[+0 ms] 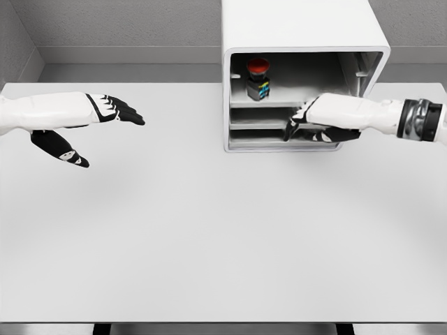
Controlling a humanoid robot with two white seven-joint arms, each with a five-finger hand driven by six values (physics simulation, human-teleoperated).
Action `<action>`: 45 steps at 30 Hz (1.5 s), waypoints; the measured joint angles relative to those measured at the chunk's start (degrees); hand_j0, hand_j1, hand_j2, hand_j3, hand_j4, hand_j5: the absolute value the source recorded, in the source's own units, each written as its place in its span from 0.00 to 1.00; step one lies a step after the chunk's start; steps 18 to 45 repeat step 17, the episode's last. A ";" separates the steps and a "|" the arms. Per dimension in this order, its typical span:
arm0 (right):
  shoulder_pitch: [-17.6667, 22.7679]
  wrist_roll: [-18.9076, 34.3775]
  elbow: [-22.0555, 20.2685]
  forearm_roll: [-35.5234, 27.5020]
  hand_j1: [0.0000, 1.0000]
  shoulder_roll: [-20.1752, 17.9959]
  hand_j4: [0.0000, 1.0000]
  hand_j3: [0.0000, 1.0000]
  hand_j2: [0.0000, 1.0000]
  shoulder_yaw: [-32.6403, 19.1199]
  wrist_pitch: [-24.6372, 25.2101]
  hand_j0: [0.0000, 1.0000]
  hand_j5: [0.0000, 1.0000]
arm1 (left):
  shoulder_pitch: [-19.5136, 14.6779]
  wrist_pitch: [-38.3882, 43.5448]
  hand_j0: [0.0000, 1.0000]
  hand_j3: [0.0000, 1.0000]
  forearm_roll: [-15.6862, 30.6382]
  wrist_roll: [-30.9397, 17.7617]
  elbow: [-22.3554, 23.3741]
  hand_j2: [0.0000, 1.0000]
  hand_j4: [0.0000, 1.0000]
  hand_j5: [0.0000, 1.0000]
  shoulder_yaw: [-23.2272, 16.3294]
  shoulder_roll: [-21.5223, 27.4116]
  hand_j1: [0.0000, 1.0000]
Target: Slide open multi-storey tabletop storage cabinets and put open load switch and slide close multi-storey tabletop storage cabinets
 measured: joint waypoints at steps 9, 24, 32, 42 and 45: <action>14.59 0.00 -10.49 -0.50 1.00 -9.31 1.00 1.00 1.00 -13.18 0.05 1.00 1.00 | 0.08 0.01 1.00 1.00 -0.34 0.00 0.23 1.00 1.00 1.00 -0.77 -1.95 1.00; 15.38 0.00 -11.19 -0.62 1.00 -11.02 1.00 1.00 1.00 -11.26 0.06 1.00 1.00 | 0.08 0.00 1.00 1.00 -0.71 0.00 0.42 1.00 1.00 1.00 -2.03 -3.01 1.00; 15.38 0.00 -11.19 -0.62 1.00 -11.02 1.00 1.00 1.00 -11.26 0.06 1.00 1.00 | 0.08 0.00 1.00 1.00 -0.71 0.00 0.42 1.00 1.00 1.00 -2.03 -3.01 1.00; 15.38 0.00 -11.19 -0.62 1.00 -11.02 1.00 1.00 1.00 -11.26 0.06 1.00 1.00 | 0.08 0.00 1.00 1.00 -0.71 0.00 0.42 1.00 1.00 1.00 -2.03 -3.01 1.00; 15.38 0.00 -11.19 -0.62 1.00 -11.02 1.00 1.00 1.00 -11.26 0.06 1.00 1.00 | 0.08 0.00 1.00 1.00 -0.71 0.00 0.42 1.00 1.00 1.00 -2.03 -3.01 1.00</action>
